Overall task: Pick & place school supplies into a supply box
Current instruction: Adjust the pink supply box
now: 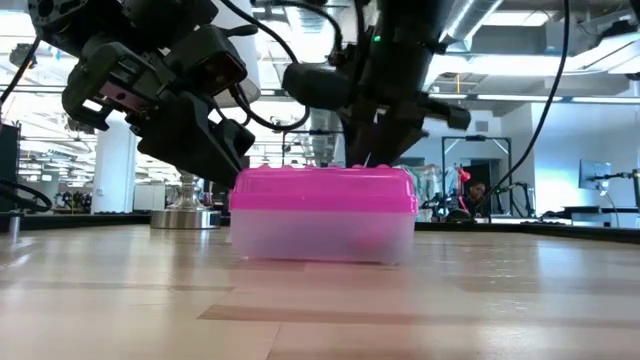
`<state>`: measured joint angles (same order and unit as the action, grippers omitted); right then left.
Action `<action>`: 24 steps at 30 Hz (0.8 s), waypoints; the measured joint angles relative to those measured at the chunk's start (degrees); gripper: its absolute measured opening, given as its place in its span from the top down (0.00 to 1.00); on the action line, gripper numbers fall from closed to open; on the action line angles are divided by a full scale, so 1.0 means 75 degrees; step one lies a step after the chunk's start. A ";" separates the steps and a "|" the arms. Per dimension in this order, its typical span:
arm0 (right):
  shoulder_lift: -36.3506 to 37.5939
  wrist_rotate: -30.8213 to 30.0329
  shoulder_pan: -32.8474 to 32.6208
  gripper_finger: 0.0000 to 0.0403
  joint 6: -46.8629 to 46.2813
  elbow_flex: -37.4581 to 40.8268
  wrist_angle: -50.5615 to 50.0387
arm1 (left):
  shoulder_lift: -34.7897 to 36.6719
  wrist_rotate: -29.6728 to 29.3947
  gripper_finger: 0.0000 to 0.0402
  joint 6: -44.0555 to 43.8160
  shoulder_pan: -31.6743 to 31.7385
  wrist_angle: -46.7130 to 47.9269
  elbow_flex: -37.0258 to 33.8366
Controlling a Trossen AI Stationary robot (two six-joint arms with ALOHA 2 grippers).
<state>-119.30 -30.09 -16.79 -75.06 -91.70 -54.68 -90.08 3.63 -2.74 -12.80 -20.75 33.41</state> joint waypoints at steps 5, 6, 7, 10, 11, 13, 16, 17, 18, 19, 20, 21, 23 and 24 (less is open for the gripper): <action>0.0038 0.0248 0.0115 0.80 0.0017 0.0173 0.0311 | -0.0002 -0.0082 0.85 -0.0004 0.0000 0.0002 0.0000; 0.0038 0.0228 0.0112 0.80 0.0025 0.0177 0.0324 | 0.0000 -0.0130 0.85 -0.0006 0.0000 0.0008 0.0000; 0.0037 0.0219 0.0110 0.80 0.0042 0.0177 0.0327 | -0.0003 -0.0169 0.85 -0.0006 0.0000 0.0022 0.0000; 0.0035 0.0262 0.0110 0.80 0.0086 0.0177 0.0324 | 0.0000 -0.0197 0.85 -0.0006 0.0000 0.0050 0.0000; 0.0032 0.0309 0.0110 0.80 0.0137 0.0180 0.0326 | -0.0003 -0.0203 0.85 -0.0006 0.0000 0.0048 0.0000; 0.0032 0.0409 0.0116 0.80 0.0255 0.0180 0.0351 | 0.0000 -0.0205 0.85 -0.0006 0.0003 0.0047 0.0000; 0.0050 0.0456 0.0109 0.81 0.0272 0.0359 0.0602 | -0.0002 -0.0203 0.85 -0.0006 0.0003 0.0047 0.0000; 0.0056 0.0437 0.0097 0.82 0.0241 0.0419 0.0674 | -0.0003 -0.0203 0.85 -0.0004 0.0003 0.0050 0.0000; 0.0067 0.0420 0.0082 0.82 0.0200 0.0446 0.0683 | -0.0001 -0.0203 0.85 -0.0003 0.0003 0.0048 0.0000; 0.0067 0.0399 0.0052 0.83 0.0182 0.0454 0.0686 | -0.0003 -0.0203 0.85 -0.0003 0.0003 0.0050 0.0000; 0.0064 0.0308 0.0016 0.84 0.0174 0.0449 0.0683 | -0.0003 -0.0203 0.85 -0.0003 0.0003 0.0047 0.0000; 0.0051 0.0176 -0.0028 0.84 0.0158 0.0419 0.0656 | -0.0003 -0.0203 0.85 -0.0003 0.0003 0.0048 0.0000; 0.0008 -0.0111 -0.0129 0.85 0.0152 0.0291 0.0498 | -0.0003 -0.0191 0.85 -0.0003 0.0003 0.0048 0.0000; -0.0005 -0.0195 -0.0165 0.85 0.0150 0.0208 0.0393 | -0.0003 -0.0191 0.85 -0.0003 0.0003 0.0051 0.0000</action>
<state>-119.34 -31.56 -18.03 -73.93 -90.14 -51.74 -90.11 2.20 -2.76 -12.78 -20.37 33.41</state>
